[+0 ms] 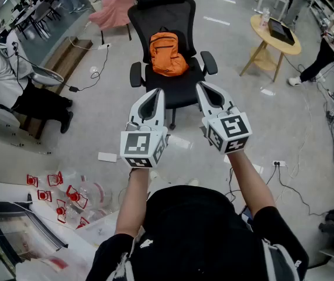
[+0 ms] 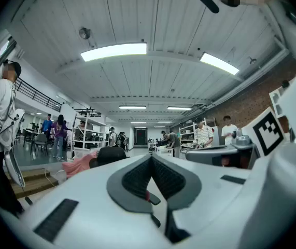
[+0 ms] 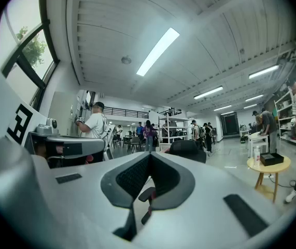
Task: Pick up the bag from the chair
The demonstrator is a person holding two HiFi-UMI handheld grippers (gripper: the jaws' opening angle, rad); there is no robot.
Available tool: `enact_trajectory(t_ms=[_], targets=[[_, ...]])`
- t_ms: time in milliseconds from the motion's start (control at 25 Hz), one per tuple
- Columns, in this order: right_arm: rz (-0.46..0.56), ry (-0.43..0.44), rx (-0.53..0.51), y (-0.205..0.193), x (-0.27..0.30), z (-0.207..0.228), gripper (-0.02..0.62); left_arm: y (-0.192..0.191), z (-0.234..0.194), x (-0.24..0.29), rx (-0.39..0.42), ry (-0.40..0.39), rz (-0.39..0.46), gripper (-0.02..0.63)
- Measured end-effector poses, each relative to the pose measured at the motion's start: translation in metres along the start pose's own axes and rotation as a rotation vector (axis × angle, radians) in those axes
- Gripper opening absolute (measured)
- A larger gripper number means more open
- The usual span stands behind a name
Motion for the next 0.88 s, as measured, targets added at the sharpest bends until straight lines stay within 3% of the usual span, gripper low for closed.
enact_trajectory(t_ms=[400, 880], targets=[[0.005, 0.020, 0.007, -0.006, -0.013, 0.005, -0.002, -0.007, 0.016, 0.003, -0.004, -0.006, -0.008, 0.003], [0.003, 0.027, 0.031, -0.015, 0.010, 0.016, -0.002, -0.009, 0.004, 0.028, 0.003, -0.011, -0.025, 0.003]])
Point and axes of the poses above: the fingertips, and each gripper's own axes: x forward along the fingers, z to its right, y out of its top, the point moved 4 cm from there along -x, backward along the fingers, and after that the axes turned 14 degrees about -x, right-handed, at the moved point
